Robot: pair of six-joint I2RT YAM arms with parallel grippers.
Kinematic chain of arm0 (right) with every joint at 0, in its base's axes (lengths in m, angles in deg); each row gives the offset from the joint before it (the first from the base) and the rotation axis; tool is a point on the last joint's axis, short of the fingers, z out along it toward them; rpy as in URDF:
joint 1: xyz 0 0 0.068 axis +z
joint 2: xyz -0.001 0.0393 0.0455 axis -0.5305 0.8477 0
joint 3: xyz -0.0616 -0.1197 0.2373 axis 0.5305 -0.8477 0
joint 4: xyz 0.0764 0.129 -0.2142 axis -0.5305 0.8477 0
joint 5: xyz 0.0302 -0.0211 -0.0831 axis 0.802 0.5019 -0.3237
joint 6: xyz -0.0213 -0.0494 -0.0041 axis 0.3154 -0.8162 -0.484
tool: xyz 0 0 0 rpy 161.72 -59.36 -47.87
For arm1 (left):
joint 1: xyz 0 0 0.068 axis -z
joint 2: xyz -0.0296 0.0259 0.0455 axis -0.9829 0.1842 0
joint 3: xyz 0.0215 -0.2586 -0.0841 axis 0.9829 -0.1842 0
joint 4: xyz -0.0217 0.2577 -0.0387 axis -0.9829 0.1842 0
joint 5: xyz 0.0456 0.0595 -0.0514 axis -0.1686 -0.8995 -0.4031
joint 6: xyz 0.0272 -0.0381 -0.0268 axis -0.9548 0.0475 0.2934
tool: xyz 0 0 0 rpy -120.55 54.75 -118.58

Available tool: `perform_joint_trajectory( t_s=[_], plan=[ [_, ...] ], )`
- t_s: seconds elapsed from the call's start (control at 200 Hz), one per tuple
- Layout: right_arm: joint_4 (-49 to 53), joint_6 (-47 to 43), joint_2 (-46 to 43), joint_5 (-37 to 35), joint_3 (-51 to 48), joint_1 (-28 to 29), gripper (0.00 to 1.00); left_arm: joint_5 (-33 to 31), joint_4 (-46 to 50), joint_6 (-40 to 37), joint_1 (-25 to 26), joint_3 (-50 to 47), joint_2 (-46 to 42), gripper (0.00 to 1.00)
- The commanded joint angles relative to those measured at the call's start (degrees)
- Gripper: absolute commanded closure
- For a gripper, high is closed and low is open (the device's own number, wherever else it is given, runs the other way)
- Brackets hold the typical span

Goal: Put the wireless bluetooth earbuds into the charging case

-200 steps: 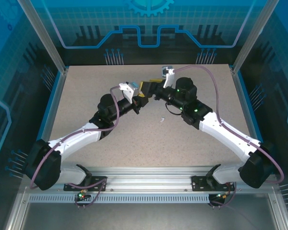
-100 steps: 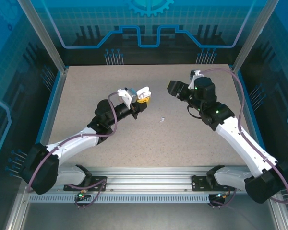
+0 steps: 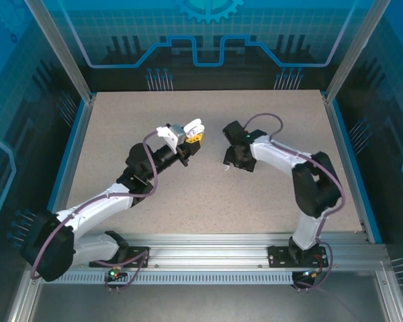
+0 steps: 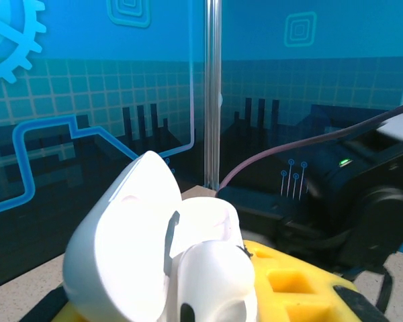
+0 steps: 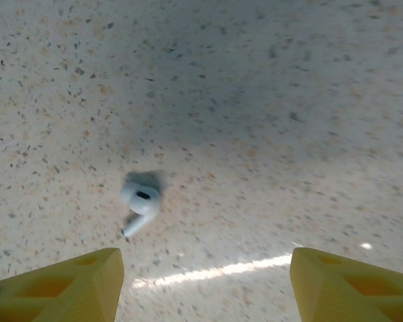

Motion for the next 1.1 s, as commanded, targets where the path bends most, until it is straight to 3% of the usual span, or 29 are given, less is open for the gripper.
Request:
perform_joint_trajectory(
  t_s=[0.0,0.4,1.095],
  plan=[
    [4.9,3.0,3.0,-2.3,4.7,1.2,0.33,-1.8,-2.7,-1.6,0.4,-1.1,-2.4,1.00],
    [12.4,6.5,16.0,-3.1,18.0,3.6,0.36,-2.9,-4.0,-1.3,0.3,-2.9,-3.6,1.00],
    [10.8,7.8,17.3,-3.3,15.1,3.0,0.49,-2.6,-4.3,-1.0,0.1,-3.2,-3.4,1.00]
  ],
)
